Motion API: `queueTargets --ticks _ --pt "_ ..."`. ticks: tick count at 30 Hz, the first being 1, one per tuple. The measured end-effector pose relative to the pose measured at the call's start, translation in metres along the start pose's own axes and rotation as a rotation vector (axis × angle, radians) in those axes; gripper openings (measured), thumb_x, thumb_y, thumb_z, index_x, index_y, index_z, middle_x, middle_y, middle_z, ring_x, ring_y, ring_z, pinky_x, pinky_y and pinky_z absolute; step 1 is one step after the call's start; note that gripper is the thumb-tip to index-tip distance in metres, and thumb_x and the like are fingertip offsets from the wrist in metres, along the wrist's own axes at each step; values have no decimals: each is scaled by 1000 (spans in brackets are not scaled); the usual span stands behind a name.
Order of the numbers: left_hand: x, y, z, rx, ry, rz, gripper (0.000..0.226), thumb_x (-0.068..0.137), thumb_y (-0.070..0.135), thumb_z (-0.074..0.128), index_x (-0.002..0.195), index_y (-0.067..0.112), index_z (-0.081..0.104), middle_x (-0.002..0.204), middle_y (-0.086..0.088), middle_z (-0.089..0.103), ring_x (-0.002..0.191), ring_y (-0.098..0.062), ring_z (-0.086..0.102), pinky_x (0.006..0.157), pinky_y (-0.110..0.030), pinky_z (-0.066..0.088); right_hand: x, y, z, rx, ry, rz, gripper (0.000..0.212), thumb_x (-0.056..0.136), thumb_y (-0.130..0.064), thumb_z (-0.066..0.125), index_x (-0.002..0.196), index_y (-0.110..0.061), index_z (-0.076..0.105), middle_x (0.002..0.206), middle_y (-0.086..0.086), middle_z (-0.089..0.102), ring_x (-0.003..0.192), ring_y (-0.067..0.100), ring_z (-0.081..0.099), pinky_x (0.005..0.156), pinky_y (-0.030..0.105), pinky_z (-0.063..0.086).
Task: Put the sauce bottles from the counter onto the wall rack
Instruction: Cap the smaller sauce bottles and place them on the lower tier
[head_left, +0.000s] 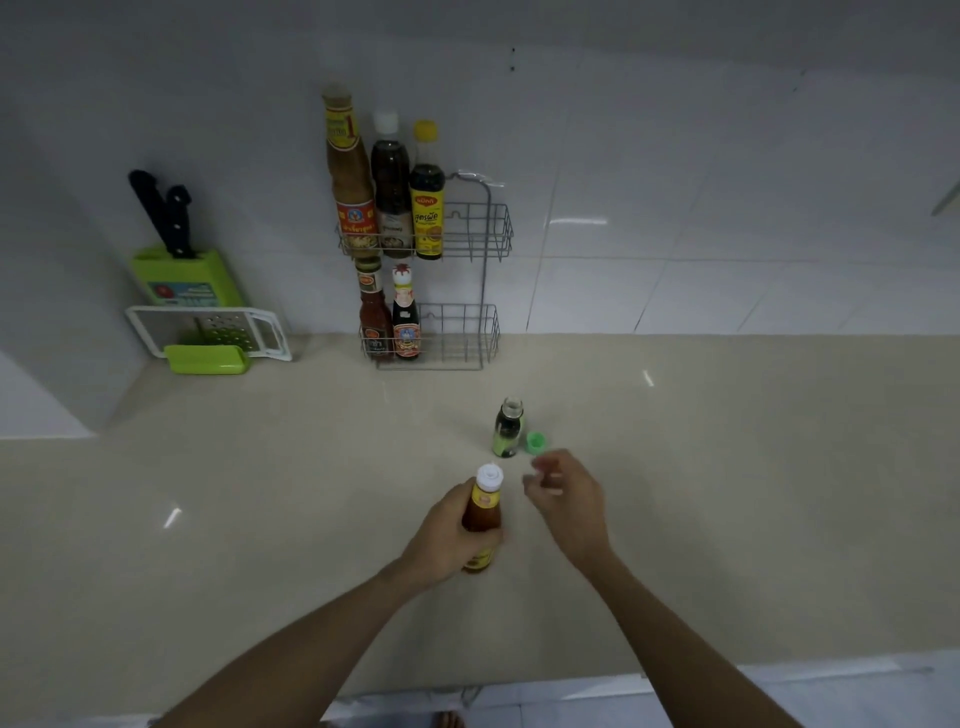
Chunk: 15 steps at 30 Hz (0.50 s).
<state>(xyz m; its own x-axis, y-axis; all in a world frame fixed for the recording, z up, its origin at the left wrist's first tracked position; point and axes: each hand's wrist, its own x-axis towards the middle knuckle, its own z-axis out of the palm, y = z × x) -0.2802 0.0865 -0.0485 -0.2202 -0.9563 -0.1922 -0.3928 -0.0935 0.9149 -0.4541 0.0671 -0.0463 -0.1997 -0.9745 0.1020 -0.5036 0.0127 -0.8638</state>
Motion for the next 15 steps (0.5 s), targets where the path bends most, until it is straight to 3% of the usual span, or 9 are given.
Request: queueTargets --ticks 3,5,8,11,13,15 --pt "3 15 -5 -47 75 -7 29 70 19 74 93 23 57 93 -10 64 80 -14 61 77 -31 50 8 -55 -5 442 -76 -1 8 89 -11 64 93 -16 68 97 9 71 90 22 71 81 32 57" --pt "6 28 -10 -98 96 -9 27 69 15 72 86 33 60 80 -3 62 73 -13 60 72 -32 50 8 -77 -4 540 -151 -67 5 91 -8 62 93 -9 67 100 10 71 98 26 69 84 39 57" --pt "10 43 -21 -167 84 -44 36 68 12 70 66 46 59 63 13 59 66 -11 60 67 -26 48 8 -87 2 571 -193 -108 5 92 -4 60 96 -3 64 109 7 70 106 20 66 89 41 55" --pt "13 46 -32 -157 34 -73 20 61 16 69 66 31 58 60 11 56 63 -14 56 65 -28 46 19 -91 -2 462 -236 -198 3 91 -3 61 92 -4 64 110 4 70 105 13 66 86 27 52" --pt "13 48 -41 -137 -37 -90 19 58 16 69 72 18 56 64 3 56 63 -16 55 65 -31 46 30 -97 -12 382 -367 -252 7 89 -1 64 87 -8 63 108 6 71 105 10 66 85 20 51" --pt "11 54 -51 -151 -159 -99 20 60 9 68 75 14 57 65 0 57 61 -17 55 59 -26 45 42 -108 -28 344 -536 -245 11 85 0 68 84 -10 64 105 10 70 99 12 67 84 22 52"
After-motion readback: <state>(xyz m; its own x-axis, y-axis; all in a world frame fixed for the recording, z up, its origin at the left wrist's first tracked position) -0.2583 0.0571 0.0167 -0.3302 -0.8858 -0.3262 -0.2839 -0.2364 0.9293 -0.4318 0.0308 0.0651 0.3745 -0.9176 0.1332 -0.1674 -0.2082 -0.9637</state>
